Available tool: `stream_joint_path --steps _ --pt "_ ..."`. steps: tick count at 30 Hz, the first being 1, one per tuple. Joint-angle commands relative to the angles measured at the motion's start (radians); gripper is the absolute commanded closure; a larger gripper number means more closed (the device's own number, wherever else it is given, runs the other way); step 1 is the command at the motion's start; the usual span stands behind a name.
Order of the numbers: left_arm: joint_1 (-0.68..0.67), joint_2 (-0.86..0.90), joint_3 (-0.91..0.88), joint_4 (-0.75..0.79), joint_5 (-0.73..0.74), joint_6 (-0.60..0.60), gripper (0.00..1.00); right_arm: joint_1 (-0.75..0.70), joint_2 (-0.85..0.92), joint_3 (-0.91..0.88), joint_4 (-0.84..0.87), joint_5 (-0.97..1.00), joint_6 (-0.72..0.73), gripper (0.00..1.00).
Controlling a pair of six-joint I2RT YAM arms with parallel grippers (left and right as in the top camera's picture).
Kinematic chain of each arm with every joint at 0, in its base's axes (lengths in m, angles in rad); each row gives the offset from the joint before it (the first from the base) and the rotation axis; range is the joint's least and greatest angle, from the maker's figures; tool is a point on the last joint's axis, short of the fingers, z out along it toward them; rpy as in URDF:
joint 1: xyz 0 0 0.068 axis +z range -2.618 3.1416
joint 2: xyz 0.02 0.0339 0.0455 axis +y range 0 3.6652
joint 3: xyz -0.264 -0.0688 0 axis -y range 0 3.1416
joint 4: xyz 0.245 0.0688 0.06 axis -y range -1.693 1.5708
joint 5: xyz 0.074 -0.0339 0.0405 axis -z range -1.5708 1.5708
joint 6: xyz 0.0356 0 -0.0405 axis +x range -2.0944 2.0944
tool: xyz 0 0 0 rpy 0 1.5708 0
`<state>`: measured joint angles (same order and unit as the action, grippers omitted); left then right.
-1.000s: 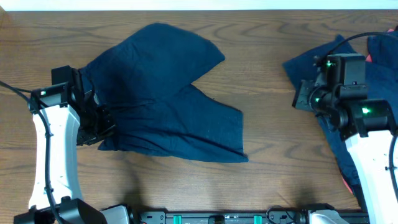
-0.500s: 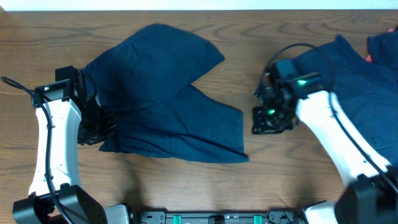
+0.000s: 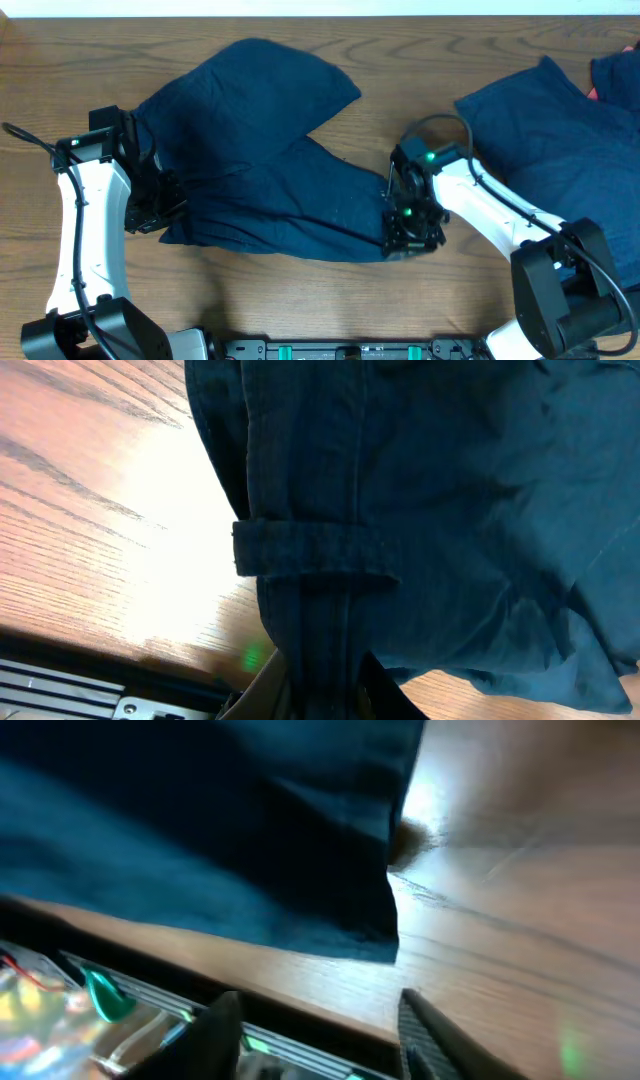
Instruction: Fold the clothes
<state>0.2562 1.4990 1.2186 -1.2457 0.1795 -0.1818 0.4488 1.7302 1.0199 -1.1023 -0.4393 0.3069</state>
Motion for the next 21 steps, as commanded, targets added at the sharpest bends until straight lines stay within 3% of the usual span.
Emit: stream_joint_path --steps 1,7,12,18,21 --pt "0.002 0.004 -0.007 -0.003 -0.008 0.005 0.84 0.010 0.008 -0.046 0.044 -0.100 0.029 0.37" --pt "0.002 0.004 -0.007 -0.003 -0.008 0.005 0.84 0.011 0.008 -0.098 0.164 -0.120 0.162 0.35" --pt "0.002 0.004 -0.007 -0.004 -0.008 0.005 0.84 0.011 0.008 -0.166 0.296 -0.119 0.459 0.43" --pt "0.002 0.004 -0.007 -0.006 -0.008 0.005 0.83 0.011 0.008 -0.236 0.403 -0.119 0.671 0.41" --pt "0.002 0.004 -0.007 -0.006 -0.008 0.005 0.84 0.013 0.008 -0.256 0.418 -0.116 0.750 0.51"
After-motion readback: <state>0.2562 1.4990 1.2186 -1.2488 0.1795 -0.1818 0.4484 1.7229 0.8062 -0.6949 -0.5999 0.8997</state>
